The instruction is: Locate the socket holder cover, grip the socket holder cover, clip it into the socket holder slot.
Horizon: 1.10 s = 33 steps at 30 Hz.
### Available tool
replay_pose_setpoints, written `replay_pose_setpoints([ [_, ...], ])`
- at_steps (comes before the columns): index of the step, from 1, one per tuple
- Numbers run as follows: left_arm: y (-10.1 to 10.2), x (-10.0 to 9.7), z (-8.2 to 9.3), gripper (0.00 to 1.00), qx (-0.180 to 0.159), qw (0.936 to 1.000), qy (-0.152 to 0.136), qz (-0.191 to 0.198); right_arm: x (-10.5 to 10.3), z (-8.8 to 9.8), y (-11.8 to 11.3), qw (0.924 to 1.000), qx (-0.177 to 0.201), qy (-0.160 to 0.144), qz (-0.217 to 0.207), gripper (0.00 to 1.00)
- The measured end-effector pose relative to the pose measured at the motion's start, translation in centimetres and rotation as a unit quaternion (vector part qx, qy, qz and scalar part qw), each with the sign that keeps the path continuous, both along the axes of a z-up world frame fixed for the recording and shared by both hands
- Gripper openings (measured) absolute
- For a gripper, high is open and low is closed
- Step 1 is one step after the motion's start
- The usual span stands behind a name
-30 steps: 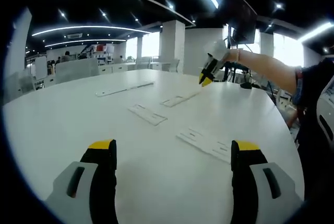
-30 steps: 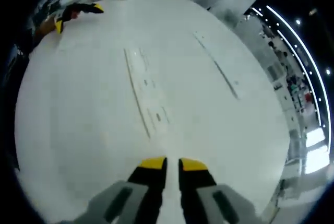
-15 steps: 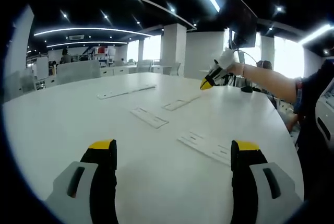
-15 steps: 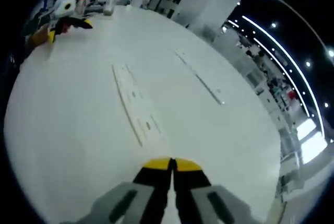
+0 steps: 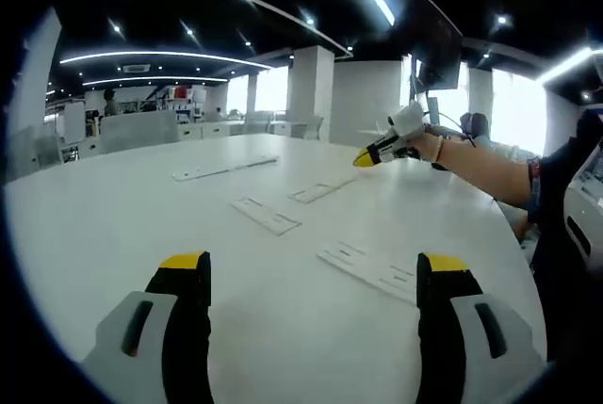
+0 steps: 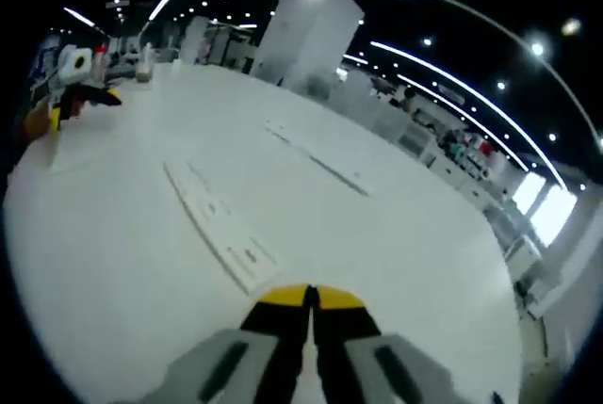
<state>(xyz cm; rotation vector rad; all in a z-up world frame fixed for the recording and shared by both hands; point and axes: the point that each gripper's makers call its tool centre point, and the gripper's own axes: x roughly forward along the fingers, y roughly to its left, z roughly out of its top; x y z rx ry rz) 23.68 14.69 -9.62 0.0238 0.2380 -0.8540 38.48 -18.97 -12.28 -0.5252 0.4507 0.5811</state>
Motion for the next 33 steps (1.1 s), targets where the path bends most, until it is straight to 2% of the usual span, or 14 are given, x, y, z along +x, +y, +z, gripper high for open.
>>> replay_pose_setpoints([
  [5, -0.1, 0.1, 0.1, 0.88, -0.004, 1.0, -0.002, -0.001, 0.1, 0.2, 0.9, 0.9992, 0.037, -0.009, -0.016, 0.04],
  [9, -0.1, 0.3, -0.1, 0.88, -0.002, 1.0, 0.002, 0.0, 0.2, 0.4, 2.1, 0.9958, 0.088, -0.015, -0.018, 0.04],
  [13, -0.1, 0.3, -0.3, 0.88, -0.002, 1.0, 0.006, -0.001, 0.3, 0.6, 2.2, 0.9939, 0.104, -0.016, -0.033, 0.04],
  [17, -0.2, 0.4, -0.2, 0.87, -0.005, 1.0, 0.006, 0.001, 0.5, 1.6, 1.9, 0.9874, 0.143, -0.043, -0.052, 0.04],
  [19, -0.2, 0.4, -0.1, 0.87, -0.005, 1.0, 0.004, 0.002, 0.7, 1.6, 1.5, 0.9844, 0.16, -0.044, -0.06, 0.04],
  [22, -0.3, 0.3, 0.0, 0.87, -0.004, 1.0, 0.002, 0.002, 0.9, 1.1, 1.2, 0.9835, 0.165, -0.043, -0.062, 0.04],
  [25, -0.3, 0.4, -0.1, 0.87, -0.002, 1.0, 0.001, 0.005, 0.9, 0.1, 1.2, 0.9839, 0.166, -0.029, -0.06, 0.04],
  [29, -0.2, 0.5, -0.3, 0.87, 0.002, 1.0, 0.003, 0.005, 0.9, 0.0, 1.4, 0.9842, 0.165, -0.028, -0.057, 0.04],
  [33, -0.4, 0.3, -0.5, 0.87, 0.004, 1.0, 0.005, 0.001, 0.9, -0.7, 1.5, 0.9867, 0.152, -0.024, -0.054, 0.04],
])
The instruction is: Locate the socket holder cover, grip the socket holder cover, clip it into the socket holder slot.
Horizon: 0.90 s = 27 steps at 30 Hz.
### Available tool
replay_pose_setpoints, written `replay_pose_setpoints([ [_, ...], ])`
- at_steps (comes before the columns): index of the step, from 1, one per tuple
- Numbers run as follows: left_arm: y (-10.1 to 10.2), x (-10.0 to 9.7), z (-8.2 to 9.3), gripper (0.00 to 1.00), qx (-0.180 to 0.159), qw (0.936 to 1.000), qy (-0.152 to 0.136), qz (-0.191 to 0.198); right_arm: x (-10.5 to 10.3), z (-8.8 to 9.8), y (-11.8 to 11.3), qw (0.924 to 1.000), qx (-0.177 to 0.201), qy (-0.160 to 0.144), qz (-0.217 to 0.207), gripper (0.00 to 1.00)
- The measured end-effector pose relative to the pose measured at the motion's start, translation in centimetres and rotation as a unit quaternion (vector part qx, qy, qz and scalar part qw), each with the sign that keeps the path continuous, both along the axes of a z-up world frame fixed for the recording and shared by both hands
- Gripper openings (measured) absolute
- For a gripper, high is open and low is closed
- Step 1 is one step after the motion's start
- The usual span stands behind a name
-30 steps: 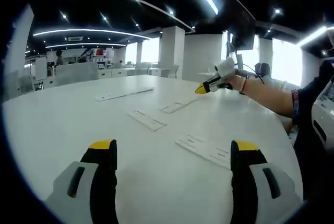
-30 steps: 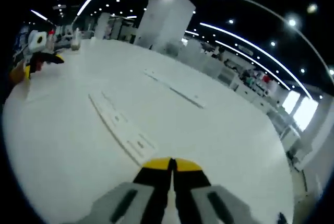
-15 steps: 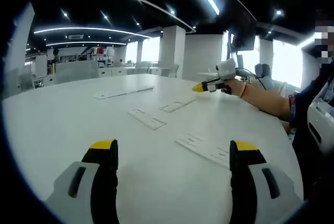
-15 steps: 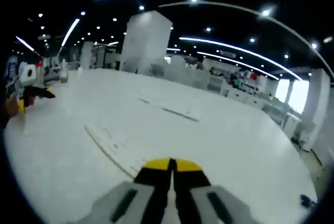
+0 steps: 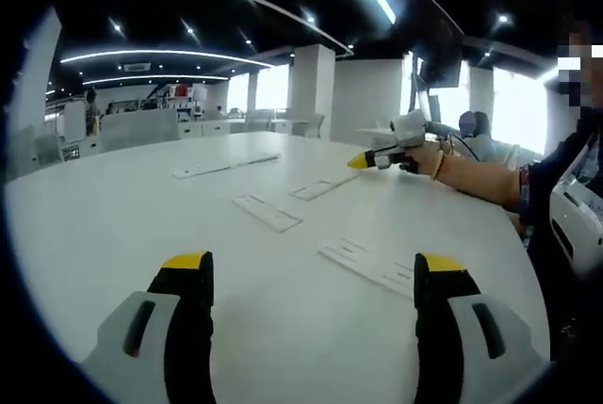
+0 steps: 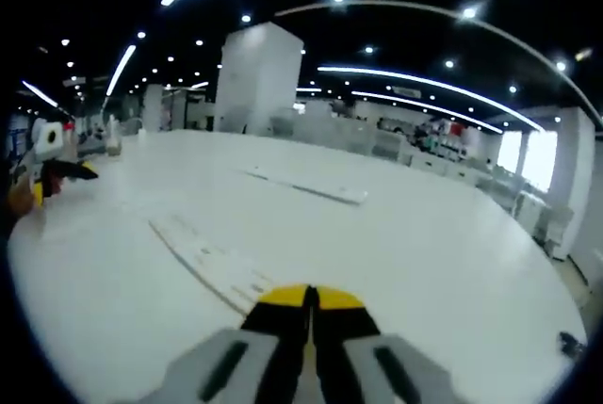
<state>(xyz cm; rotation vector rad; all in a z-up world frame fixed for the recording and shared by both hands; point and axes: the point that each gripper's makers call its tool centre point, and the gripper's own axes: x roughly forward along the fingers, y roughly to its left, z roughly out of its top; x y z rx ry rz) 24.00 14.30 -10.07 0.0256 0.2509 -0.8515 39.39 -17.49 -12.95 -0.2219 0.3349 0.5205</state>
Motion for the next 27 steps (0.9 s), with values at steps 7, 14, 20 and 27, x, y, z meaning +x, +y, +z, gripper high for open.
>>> replay_pose_setpoints([
  [7, -0.03, -0.01, -0.26, 0.86, 0.002, 1.0, 0.002, 0.001, 0.05, -0.24, 0.17, 0.9999, -0.01, -0.001, 0.003, 0.04],
  [14, -0.04, -0.03, -0.35, 0.86, 0.004, 1.0, 0.001, 0.002, 0.05, -0.53, 0.11, 0.9999, -0.014, 0.003, 0.001, 0.04],
  [20, 0.08, 0.06, -0.46, 0.86, 0.007, 1.0, 0.002, 0.005, 0.07, -0.82, 0.08, 0.9999, -0.013, 0.006, -0.001, 0.04],
  [27, 0.03, 0.06, -0.5, 0.86, 0.008, 1.0, 0.002, 0.003, 0.04, -0.83, 0.33, 0.9998, -0.016, 0.005, 0.004, 0.04],
])
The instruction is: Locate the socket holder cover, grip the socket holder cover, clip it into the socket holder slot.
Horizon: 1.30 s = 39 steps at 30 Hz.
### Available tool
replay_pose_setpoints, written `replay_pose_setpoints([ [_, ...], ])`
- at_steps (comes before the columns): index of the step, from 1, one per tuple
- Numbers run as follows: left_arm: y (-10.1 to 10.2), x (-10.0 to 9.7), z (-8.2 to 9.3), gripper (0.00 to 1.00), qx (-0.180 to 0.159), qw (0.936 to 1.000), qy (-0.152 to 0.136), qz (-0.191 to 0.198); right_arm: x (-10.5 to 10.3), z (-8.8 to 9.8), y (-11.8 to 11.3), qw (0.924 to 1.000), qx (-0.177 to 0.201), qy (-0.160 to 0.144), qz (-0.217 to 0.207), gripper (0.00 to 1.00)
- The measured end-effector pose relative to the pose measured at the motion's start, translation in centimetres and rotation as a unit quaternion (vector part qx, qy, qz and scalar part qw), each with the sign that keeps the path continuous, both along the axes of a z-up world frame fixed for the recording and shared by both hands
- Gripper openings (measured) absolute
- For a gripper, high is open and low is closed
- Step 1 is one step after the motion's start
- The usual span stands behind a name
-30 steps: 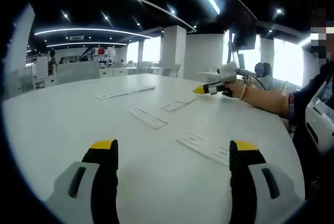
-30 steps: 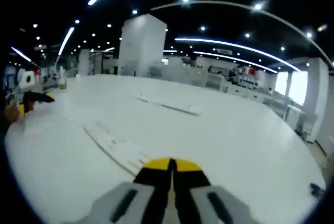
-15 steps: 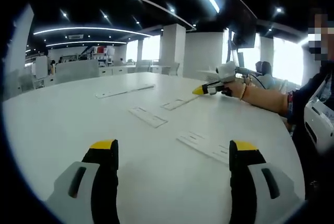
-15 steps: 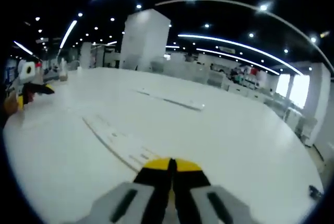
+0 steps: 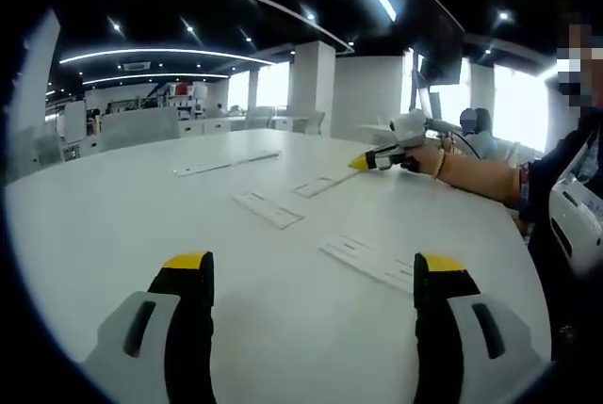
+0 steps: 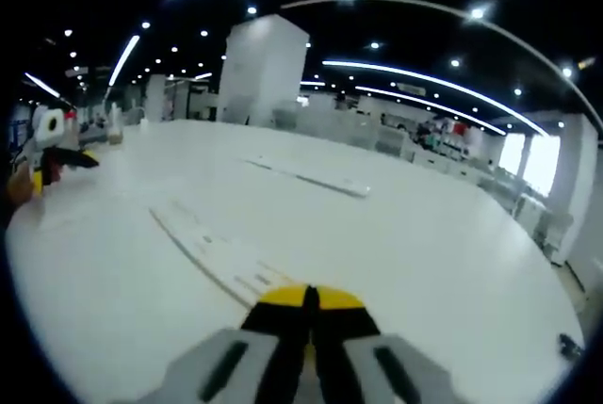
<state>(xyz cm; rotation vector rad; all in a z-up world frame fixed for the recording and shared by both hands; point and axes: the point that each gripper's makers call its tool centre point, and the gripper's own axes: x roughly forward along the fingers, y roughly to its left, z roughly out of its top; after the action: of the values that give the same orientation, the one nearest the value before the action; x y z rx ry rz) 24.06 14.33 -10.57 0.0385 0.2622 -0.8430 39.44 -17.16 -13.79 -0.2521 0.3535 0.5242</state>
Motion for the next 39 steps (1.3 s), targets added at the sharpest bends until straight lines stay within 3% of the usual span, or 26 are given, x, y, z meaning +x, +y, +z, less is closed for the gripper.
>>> replay_pose_setpoints([
  [39, 0.13, 0.08, -0.27, 0.86, 0.005, 1.0, 0.003, 0.003, -0.44, -0.21, 0.04, 0.9999, -0.012, -0.008, 0.003, 0.04],
])
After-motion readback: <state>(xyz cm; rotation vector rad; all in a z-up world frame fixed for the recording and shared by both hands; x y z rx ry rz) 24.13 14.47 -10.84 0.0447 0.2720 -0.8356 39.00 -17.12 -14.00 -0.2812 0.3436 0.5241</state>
